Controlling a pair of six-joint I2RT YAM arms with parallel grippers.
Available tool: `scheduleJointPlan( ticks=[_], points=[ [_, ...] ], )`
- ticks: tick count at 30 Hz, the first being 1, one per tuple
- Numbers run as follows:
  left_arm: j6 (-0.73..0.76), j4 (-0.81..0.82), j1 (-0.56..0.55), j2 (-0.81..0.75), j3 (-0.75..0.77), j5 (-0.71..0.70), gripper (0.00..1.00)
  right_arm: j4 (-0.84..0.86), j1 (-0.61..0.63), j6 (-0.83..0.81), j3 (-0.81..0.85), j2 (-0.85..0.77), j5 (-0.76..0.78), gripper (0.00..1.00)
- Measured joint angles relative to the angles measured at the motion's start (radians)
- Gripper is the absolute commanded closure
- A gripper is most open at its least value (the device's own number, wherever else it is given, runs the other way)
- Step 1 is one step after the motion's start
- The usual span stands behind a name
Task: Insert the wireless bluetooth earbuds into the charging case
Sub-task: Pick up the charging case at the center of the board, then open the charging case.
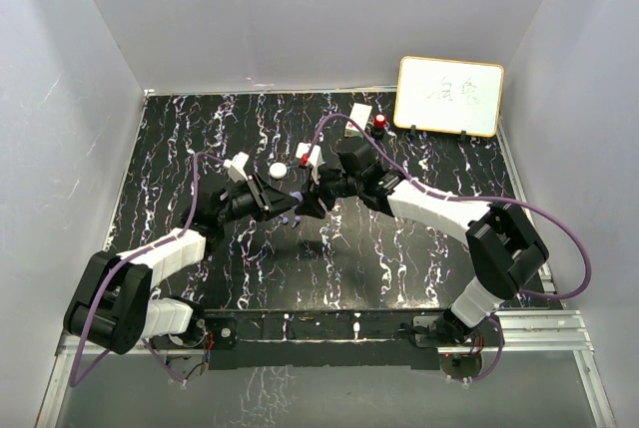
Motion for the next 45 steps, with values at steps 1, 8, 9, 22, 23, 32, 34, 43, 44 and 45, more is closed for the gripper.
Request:
scheduleJointPlan(
  ticks=[1,8,9,22,23,32,34,43,44,45],
  points=[
    [0.0,0.0,0.0,0.0,0.0,0.0,1.0,0.0,0.0,0.0,0.001,0.001,0.0,0.76],
    [-0.001,-0.002,-0.001,0.0,0.001,-0.016,1.0,-0.001,0.0,0.006,0.008,0.006,0.014,0.42],
    [0.002,-0.007,-0.001,0.0,0.002,-0.023,1.0,0.0,0.0,0.01,0.008,0.006,0.018,0.39],
    [-0.006,0.033,0.069,0.056,0.08,-0.033,1.0,0.073,-0.105,0.148,-0.198,-0.351,0.196,0.03],
    [-0.013,0.05,0.074,0.069,0.08,-0.027,1.0,0.085,-0.106,0.175,-0.21,-0.369,0.237,0.03],
    [-0.175,0.404,0.081,0.284,0.06,0.083,1.0,0.106,-0.109,0.421,-0.217,-0.302,0.444,0.02],
    [-0.22,0.5,0.081,0.333,0.054,0.109,1.0,0.106,-0.11,0.468,-0.217,-0.272,0.459,0.02],
    [-0.284,0.644,0.081,0.386,0.055,0.196,1.0,0.115,-0.11,0.583,-0.206,-0.251,0.47,0.02],
    [-0.279,0.64,0.081,0.382,0.055,0.2,1.0,0.117,-0.11,0.594,-0.203,-0.251,0.469,0.02],
    [-0.271,0.628,0.081,0.374,0.055,0.204,1.0,0.122,-0.11,0.602,-0.201,-0.251,0.468,0.02]
  ],
)
